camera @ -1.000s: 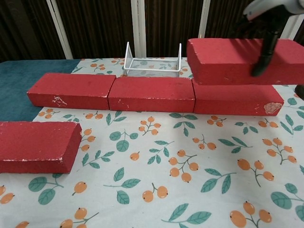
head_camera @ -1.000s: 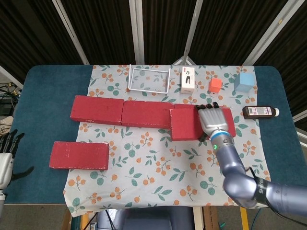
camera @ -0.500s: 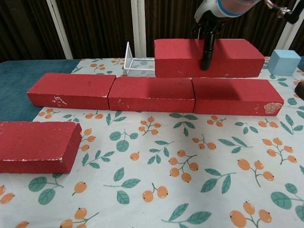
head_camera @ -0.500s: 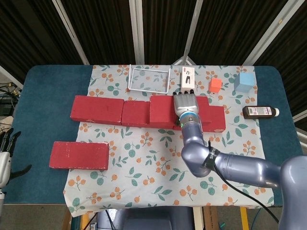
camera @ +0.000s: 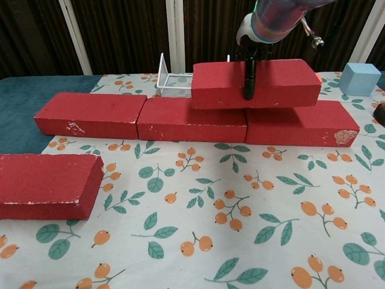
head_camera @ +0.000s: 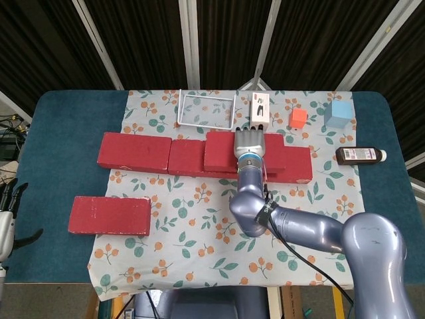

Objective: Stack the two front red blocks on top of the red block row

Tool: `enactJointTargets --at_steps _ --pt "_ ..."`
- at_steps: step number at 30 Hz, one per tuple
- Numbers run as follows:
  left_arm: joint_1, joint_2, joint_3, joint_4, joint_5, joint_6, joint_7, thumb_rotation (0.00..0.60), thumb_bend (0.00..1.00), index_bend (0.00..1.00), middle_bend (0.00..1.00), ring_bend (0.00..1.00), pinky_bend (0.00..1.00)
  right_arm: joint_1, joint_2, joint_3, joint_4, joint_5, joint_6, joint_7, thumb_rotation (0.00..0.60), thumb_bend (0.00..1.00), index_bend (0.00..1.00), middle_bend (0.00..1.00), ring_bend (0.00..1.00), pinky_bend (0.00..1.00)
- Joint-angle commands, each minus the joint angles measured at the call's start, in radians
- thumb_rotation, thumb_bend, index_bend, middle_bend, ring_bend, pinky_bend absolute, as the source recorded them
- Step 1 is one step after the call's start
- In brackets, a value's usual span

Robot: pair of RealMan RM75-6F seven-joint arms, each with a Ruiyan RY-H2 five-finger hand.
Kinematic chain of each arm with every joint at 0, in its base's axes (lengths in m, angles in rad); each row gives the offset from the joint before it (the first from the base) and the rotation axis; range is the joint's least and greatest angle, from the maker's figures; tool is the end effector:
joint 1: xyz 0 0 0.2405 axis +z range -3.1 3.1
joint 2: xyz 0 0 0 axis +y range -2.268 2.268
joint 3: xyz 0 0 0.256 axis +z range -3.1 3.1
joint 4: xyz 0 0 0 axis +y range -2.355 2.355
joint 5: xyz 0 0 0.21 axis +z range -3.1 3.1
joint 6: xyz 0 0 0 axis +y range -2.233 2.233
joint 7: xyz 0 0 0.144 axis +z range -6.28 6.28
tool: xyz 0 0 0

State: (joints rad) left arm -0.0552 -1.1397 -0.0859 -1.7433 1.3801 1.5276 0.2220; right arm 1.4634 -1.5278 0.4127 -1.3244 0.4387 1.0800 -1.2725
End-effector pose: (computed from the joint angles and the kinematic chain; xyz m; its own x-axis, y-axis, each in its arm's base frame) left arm -0.2996 0.1762 0.1572 0.4511 -0.0276 0.8920 0.8864 0.1307 -0.4442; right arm -0.0006 -0.4478 0.0166 0.5373 -0.4832 0.6913 -0.7746 0.0415 0.6311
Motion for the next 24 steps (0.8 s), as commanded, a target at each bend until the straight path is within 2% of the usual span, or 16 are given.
enactJointTargets --at_steps 1,24 --pt "0.001 0.001 -0.002 0.001 -0.003 0.003 -0.001 0.6 0.0 0.1 0.0 0.0 0.06 0.006 -0.027 0.012 0.043 0.003 -0.014 -0.023 0.6 0.05 0.25 0.35 0.13 0.0" --pt "0.005 -0.013 -0.005 -0.009 -0.024 0.013 0.057 0.6 0.0 0.1 0.0 0.0 0.06 -0.045 -0.127 0.041 0.249 0.003 -0.147 -0.111 0.6 0.05 0.25 0.35 0.13 0.0"
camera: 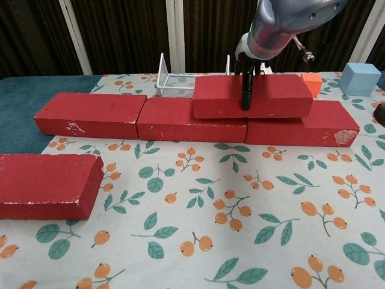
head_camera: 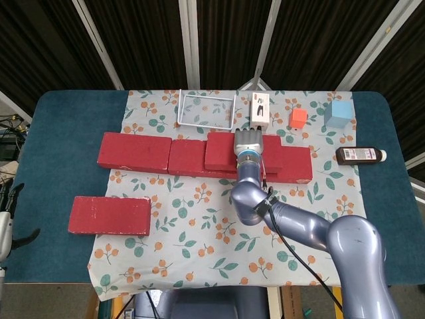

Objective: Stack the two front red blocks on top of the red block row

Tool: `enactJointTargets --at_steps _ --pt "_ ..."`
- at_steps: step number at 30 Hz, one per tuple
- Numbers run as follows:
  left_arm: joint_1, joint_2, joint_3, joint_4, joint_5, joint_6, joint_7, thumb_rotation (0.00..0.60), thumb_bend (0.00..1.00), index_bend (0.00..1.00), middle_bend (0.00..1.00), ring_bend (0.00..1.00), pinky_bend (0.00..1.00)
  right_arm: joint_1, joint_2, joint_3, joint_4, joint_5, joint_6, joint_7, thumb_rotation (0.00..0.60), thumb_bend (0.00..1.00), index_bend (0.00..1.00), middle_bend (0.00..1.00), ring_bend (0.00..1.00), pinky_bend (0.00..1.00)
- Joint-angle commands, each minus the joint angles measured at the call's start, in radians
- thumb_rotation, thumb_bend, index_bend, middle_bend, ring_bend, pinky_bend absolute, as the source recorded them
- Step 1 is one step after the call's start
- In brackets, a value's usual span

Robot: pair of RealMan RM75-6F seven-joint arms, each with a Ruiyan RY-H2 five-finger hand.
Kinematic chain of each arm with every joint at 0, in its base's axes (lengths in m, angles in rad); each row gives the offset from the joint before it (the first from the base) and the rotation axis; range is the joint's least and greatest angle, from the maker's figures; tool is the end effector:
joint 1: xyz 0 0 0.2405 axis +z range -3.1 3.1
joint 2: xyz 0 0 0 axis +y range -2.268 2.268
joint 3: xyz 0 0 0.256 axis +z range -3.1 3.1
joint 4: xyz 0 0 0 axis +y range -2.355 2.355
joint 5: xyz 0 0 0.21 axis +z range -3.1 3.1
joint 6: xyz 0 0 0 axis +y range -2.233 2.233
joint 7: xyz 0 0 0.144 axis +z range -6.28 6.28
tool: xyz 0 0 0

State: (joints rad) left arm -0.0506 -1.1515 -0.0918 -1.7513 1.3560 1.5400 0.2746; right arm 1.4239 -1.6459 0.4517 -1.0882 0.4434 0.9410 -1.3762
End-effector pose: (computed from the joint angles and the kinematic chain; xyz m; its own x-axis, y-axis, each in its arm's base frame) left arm -0.3003 0.1753 0.1562 0.4795 -0.0289 0.8771 0.8681 0.1614 -0.4693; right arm -0.0213 -0.4705 -0.0082 0.5156 -0.5247 0.6774 -0.7773 0.0461 0.6274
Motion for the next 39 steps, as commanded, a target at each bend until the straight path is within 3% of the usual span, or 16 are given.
enactJointTargets --at_steps 1,39 --pt "0.0 -0.002 0.001 -0.002 -0.001 0.001 0.007 0.6 0.0 0.1 0.0 0.0 0.06 -0.007 -0.012 0.003 0.018 -0.002 -0.011 -0.01 0.6 0.05 0.25 0.35 0.13 0.0" --pt "-0.005 -0.005 0.0 0.006 -0.006 -0.007 0.012 0.6 0.0 0.1 0.0 0.0 0.06 -0.035 -0.047 0.067 0.008 -0.056 0.017 -0.033 0.6 0.05 0.25 0.35 0.13 0.0"
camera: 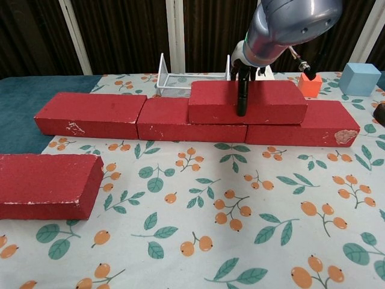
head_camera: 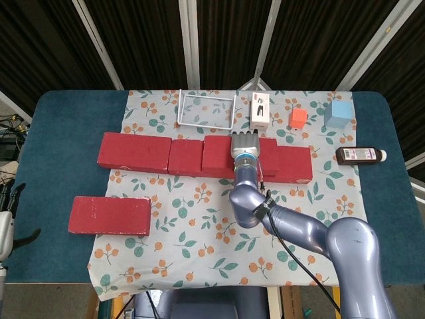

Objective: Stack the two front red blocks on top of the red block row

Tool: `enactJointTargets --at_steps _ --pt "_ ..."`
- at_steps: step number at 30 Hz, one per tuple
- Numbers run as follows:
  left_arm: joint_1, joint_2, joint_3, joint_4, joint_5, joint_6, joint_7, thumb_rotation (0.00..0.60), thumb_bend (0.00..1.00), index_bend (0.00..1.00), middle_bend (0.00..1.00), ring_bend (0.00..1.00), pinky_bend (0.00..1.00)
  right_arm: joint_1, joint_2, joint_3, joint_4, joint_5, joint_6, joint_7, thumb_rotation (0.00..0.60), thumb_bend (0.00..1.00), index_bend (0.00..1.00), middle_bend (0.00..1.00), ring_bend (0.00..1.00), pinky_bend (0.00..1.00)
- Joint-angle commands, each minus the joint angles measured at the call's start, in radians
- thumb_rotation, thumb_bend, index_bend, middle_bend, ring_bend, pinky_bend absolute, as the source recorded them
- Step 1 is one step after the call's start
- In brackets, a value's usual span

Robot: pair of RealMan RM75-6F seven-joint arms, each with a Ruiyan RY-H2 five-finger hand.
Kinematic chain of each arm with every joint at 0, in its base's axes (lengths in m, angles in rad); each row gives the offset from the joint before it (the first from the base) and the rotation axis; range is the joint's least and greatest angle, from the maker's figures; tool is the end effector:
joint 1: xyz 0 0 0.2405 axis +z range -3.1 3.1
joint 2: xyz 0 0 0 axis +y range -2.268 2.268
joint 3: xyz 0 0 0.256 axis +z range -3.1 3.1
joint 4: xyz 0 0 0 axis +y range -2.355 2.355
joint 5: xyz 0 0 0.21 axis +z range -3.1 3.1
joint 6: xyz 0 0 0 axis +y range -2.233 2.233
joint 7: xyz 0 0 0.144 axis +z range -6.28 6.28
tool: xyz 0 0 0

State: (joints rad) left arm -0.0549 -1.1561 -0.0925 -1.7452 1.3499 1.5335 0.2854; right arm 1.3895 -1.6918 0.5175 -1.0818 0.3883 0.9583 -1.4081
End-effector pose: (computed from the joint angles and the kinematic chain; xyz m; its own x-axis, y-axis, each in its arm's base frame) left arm -0.3013 0.1767 0.1547 0.4888 -0.0222 0.8721 0.8625 0.1626 -0.4793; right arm -0.0206 -0.4657 -0.0193 0.5113 -0.5294 0.6770 -0.7837 0.0361 0.6201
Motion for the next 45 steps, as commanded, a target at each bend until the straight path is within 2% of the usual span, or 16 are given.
enactJointTargets --at_steps 1,8,13,16,23,29,45 --pt "-0.001 -0.001 0.0 0.0 0.0 -0.001 0.002 0.6 0.0 0.1 0.0 0.0 0.06 -0.002 -0.002 0.002 0.003 -0.001 0.0 -0.002 0.6 0.05 0.25 0.35 0.13 0.0" --pt "-0.002 -0.003 0.001 0.0 -0.001 -0.002 0.007 0.6 0.0 0.1 0.0 0.0 0.06 -0.007 -0.01 0.01 0.012 -0.006 0.0 -0.004 0.6 0.05 0.25 0.33 0.12 0.0" --pt "-0.003 -0.004 0.001 0.0 -0.002 -0.005 0.01 0.6 0.0 0.1 0.0 0.0 0.06 -0.014 -0.013 0.022 0.013 -0.005 -0.003 0.002 0.6 0.05 0.18 0.2 0.02 0.0" --pt "-0.004 -0.004 0.001 0.0 -0.003 -0.005 0.012 0.6 0.0 0.1 0.0 0.0 0.06 -0.016 -0.013 0.029 0.01 -0.006 -0.002 0.007 0.6 0.05 0.15 0.17 0.0 0.0" --pt "-0.004 -0.005 0.0 0.002 -0.004 -0.005 0.012 0.6 0.0 0.1 0.0 0.0 0.06 -0.02 -0.012 0.042 -0.001 -0.008 0.008 0.012 0.6 0.05 0.09 0.14 0.0 0.0" --pt "-0.004 -0.005 0.0 0.001 -0.005 -0.005 0.014 0.6 0.0 0.11 0.0 0.0 0.06 -0.025 -0.01 0.05 -0.011 -0.015 0.011 0.019 0.6 0.05 0.01 0.05 0.0 0.0" --pt "-0.001 -0.011 -0.005 0.011 -0.004 0.008 0.009 0.6 0.0 0.11 0.0 0.0 0.06 -0.03 0.012 0.065 -0.054 -0.019 0.029 0.015 0.6 0.05 0.0 0.0 0.0 0.0"
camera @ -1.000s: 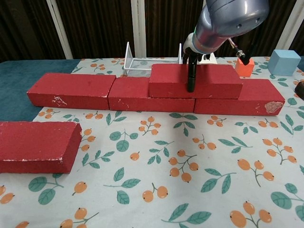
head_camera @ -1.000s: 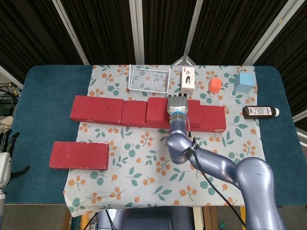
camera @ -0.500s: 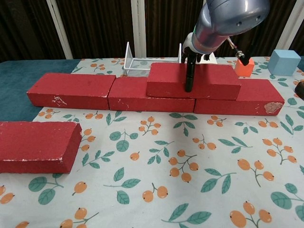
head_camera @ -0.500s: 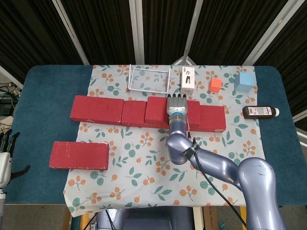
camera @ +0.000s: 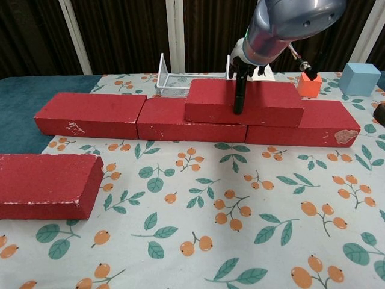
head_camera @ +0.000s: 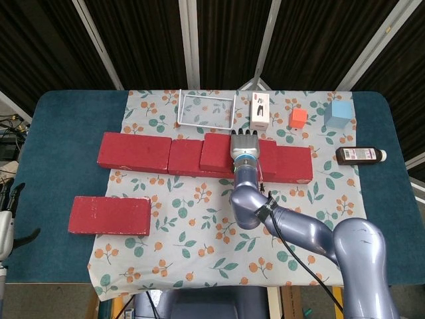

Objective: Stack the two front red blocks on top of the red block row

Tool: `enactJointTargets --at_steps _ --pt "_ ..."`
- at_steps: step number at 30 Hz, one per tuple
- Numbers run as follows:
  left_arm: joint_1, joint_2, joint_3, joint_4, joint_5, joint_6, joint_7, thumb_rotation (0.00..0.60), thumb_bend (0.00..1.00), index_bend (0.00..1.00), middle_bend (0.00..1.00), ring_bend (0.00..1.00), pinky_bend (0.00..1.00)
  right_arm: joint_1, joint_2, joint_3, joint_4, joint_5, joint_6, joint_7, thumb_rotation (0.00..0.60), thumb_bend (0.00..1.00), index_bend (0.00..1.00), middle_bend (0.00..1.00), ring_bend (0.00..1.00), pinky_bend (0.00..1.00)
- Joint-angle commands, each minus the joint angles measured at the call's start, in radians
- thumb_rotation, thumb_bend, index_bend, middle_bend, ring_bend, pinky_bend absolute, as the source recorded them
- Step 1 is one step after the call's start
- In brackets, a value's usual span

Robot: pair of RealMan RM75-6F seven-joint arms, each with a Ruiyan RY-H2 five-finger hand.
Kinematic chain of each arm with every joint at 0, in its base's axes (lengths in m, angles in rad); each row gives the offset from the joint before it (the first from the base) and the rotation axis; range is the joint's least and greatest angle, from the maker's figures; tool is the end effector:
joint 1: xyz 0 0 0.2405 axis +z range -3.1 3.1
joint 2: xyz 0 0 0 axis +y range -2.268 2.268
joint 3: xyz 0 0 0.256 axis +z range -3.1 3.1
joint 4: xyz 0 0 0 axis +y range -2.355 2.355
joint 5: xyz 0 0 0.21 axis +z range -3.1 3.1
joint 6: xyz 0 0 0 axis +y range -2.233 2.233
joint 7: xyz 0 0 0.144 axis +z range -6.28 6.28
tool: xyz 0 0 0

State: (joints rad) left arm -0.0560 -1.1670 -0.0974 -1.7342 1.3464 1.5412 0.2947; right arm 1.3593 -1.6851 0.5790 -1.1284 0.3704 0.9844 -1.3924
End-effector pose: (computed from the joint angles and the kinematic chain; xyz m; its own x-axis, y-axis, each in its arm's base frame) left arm -0.3023 0.1779 0.1541 0.4973 -0.0322 0.8670 0.8577 0.1689 -0.4857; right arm -0.0166 -0.4616 -0.0159 0.4584 -0.5334 0.7109 -0.8189 0.0575 0.5711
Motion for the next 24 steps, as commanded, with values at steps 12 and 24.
enactJointTargets --at_steps 12,24 --pt "0.0 0.005 0.0 0.001 0.002 -0.002 -0.014 0.6 0.0 0.11 0.0 0.0 0.06 -0.033 0.131 0.026 -0.243 -0.048 0.089 0.028 0.6 0.05 0.0 0.0 0.0 0.0" --pt "-0.005 0.009 0.019 -0.001 0.044 -0.014 -0.042 0.6 0.0 0.11 0.0 0.0 0.07 -0.38 0.504 -0.016 -0.883 -0.387 0.203 0.337 0.6 0.05 0.0 0.0 0.0 0.0"
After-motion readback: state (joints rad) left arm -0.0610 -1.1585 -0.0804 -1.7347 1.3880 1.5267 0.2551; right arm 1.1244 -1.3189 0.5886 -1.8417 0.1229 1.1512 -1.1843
